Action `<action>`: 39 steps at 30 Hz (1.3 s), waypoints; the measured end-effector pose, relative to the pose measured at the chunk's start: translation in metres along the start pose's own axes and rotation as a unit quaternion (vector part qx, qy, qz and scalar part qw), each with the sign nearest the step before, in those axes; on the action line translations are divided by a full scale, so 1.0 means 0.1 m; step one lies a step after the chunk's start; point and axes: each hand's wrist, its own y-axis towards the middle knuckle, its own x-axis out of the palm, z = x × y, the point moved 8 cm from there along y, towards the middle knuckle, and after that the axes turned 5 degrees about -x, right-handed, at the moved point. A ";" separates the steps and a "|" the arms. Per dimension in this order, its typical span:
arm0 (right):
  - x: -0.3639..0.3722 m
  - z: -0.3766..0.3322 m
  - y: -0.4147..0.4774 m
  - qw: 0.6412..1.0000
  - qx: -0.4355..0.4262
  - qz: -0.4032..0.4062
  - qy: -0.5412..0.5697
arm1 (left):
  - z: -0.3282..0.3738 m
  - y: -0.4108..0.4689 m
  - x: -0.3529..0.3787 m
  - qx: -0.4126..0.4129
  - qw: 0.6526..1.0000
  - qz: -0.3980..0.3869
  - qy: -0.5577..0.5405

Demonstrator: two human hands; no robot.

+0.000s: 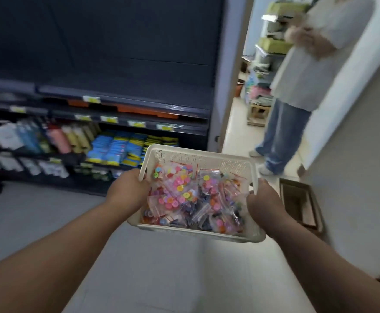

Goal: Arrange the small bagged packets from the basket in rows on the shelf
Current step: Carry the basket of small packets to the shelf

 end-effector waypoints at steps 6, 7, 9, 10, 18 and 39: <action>0.89 -1.00 0.42 0.994 -0.081 -0.075 -0.013 | -0.80 0.33 -0.84 -0.080 0.993 0.074 -0.042; 1.04 -1.15 0.49 0.992 -0.094 -0.089 -0.010 | -0.91 0.40 -0.95 -0.094 0.991 0.087 -0.045; 1.32 -1.47 0.65 0.985 -0.123 -0.118 -0.003 | -1.11 0.55 -1.16 -0.117 0.986 0.111 -0.052; 1.44 -1.63 0.73 0.982 -0.138 -0.132 -0.001 | -1.20 0.63 -1.26 -0.127 0.983 0.122 -0.052; 2.41 -2.85 1.67 0.959 -0.212 -0.188 -0.025 | -1.69 1.54 -1.93 -0.197 0.957 0.210 -0.046; 4.39 -5.66 3.18 0.927 -0.305 -0.213 -0.039 | -2.78 3.94 -3.52 -0.236 0.918 0.299 -0.109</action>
